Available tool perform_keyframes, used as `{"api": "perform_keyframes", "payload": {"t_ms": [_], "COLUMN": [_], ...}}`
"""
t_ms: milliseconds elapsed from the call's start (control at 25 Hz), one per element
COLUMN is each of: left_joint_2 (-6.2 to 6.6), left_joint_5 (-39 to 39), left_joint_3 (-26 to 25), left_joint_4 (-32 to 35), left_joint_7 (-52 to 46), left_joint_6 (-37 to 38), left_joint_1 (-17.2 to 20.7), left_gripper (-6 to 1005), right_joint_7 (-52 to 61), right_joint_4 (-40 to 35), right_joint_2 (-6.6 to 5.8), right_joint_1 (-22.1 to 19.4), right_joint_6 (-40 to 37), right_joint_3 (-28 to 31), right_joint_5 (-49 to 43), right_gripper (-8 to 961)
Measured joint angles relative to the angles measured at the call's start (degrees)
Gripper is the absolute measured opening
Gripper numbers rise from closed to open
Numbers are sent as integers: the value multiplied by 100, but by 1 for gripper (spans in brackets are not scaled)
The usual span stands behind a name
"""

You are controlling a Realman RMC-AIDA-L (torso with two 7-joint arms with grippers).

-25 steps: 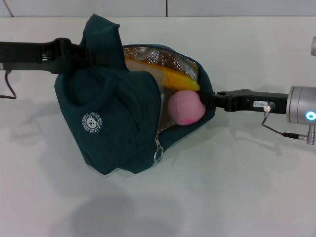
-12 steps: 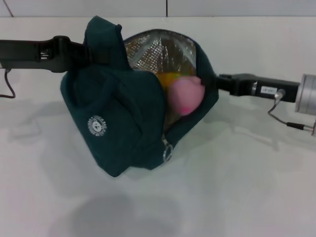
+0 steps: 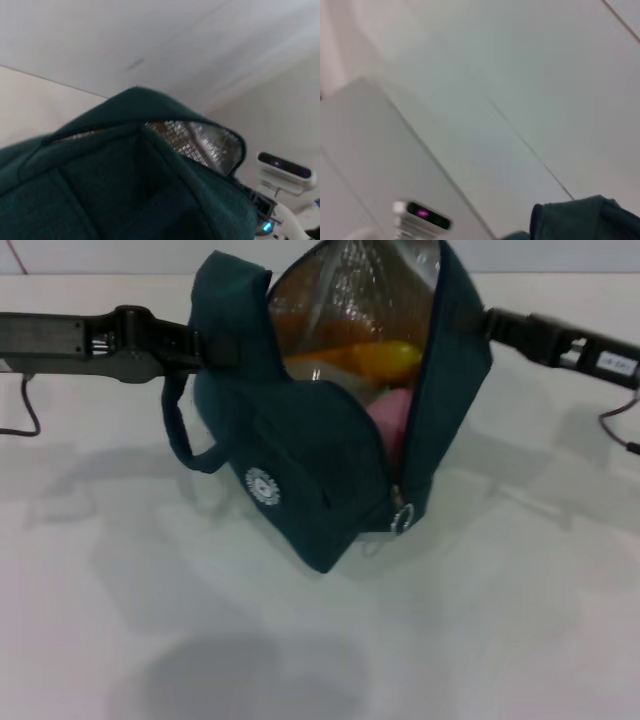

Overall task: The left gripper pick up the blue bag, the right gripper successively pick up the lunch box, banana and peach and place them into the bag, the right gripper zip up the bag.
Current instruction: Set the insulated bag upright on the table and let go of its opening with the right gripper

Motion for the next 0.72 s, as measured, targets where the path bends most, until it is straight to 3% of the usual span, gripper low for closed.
{"api": "perform_keyframes", "payload": {"t_ms": [160, 400, 720], "left_joint_2": [-96, -273, -501], "left_joint_5": [-16, 28, 368], "left_joint_3": [1, -2, 328], "left_joint_4": [-24, -376, -729], "left_joint_7": [9, 242, 626], "left_joint_6": [124, 16, -887], "left_joint_1": [-36, -74, -105], "left_gripper": [58, 58, 58], "right_joint_7": [-20, -349, -1012], "right_joint_4": [-431, -467, -261], "right_joint_2": [23, 32, 41], "right_joint_1": [-251, -492, -742], "right_joint_6": [-528, -1175, -971], "right_joint_3": [116, -44, -600], "right_joint_5": [43, 33, 20], "right_gripper": [85, 85, 80]}}
